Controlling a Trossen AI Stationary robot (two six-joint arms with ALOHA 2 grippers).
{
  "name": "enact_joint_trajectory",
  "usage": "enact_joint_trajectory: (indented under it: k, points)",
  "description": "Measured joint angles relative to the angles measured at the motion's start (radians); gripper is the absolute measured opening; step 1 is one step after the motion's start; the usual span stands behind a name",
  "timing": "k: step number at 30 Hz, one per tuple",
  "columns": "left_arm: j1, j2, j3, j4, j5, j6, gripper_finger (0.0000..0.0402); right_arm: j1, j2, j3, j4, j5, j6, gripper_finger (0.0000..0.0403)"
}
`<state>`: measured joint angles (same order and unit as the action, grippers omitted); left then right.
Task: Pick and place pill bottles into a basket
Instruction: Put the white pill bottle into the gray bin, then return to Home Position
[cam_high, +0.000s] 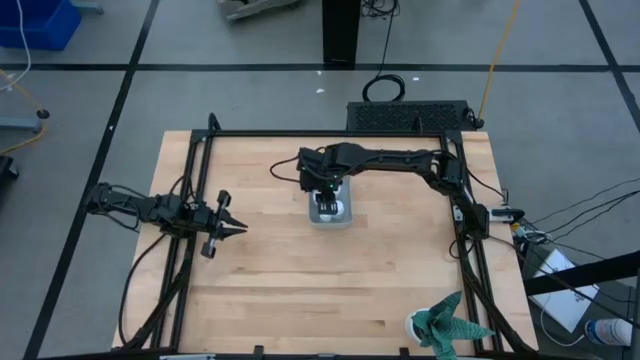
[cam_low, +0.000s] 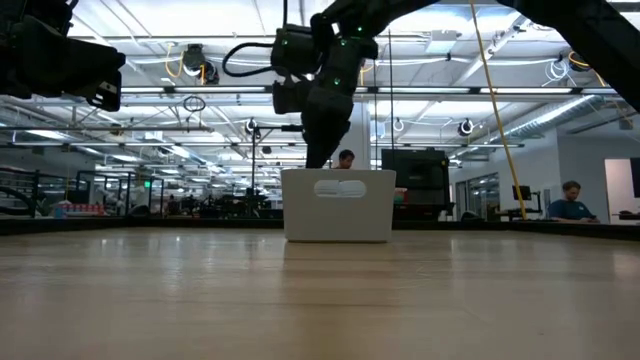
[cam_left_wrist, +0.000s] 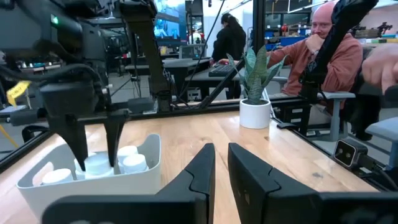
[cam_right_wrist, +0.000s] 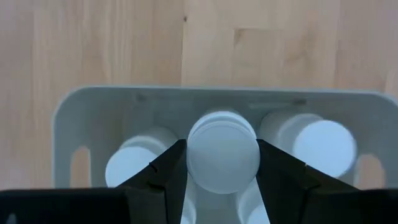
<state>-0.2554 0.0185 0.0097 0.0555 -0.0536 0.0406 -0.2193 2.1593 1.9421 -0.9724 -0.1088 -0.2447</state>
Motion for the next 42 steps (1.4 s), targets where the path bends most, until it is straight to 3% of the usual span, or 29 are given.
enact_joint_trajectory:
  k: [15,26,31,38,42]
  points:
    - [0.0,0.0,0.0,0.0,0.0,0.0,0.0051,-0.009,-0.004,-0.112,0.098,-0.022,0.023,0.0169]
    - [0.0,0.0,0.0,0.0,0.0,0.0,0.0051,-0.002,-0.005,-0.116,0.124,0.009,0.008,0.0248]
    - [0.0,0.0,0.001,0.0,0.0,0.0,0.0051,0.001,-0.035,-0.117,0.116,0.03,0.001,0.0266]
    - [0.0,0.0,0.001,0.0,0.0,0.0,0.0051,0.013,-0.153,-0.117,0.092,0.136,0.009,0.0256]
    - [0.0,0.0,0.001,0.0,0.0,0.0,0.0051,0.031,-0.235,-0.141,0.095,0.11,0.044,0.0206]
